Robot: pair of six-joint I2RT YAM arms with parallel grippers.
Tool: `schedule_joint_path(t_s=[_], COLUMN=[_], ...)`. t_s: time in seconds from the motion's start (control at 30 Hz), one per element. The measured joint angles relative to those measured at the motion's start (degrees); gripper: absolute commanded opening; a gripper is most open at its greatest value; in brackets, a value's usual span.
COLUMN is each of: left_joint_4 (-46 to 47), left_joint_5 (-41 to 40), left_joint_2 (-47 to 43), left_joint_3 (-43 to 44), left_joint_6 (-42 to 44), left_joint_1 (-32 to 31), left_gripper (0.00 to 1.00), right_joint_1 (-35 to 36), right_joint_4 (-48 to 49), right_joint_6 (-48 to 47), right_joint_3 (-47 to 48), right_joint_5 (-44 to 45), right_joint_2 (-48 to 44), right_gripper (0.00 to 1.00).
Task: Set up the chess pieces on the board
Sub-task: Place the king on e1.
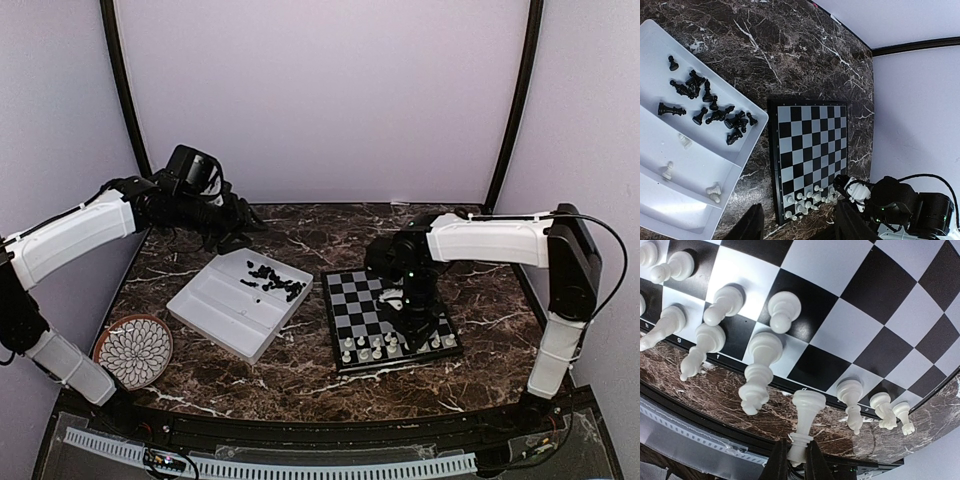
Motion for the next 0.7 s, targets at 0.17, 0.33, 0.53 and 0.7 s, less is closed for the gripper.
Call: schedule_joint_path(t_s=[0.17, 0.33, 0.53, 0.7], left_joint_4=[0.0, 0.0, 0.0, 0.0], left_joint_5=[0.0, 0.1, 0.0, 0.1], left_joint_2=[-0.2, -0.2, -0.2, -0.2], left_joint_3=[-0.3, -0.5, -0.5, -0.5], left_joint_6=[0.0, 0.0, 0.0, 0.0], left_joint_1=[0.0, 0.1, 0.2, 0.2], left_gripper=[0.5, 0.51, 0.5, 0.5], right_joint_1=[-0.5, -0.8, -1.5, -1.6], right_joint_4=[0.5, 1.1, 1.5, 2.1], right_joint_6=[0.0, -0.3, -0.4, -0.5], right_joint_3=[0.0, -0.7, -0.9, -1.1], right_joint_5=[-0.2, -0.5, -0.6, -0.8], right_joint_2=[0.1, 0.6, 1.0, 1.5], right_gripper=[0.03, 0.03, 0.05, 0.05])
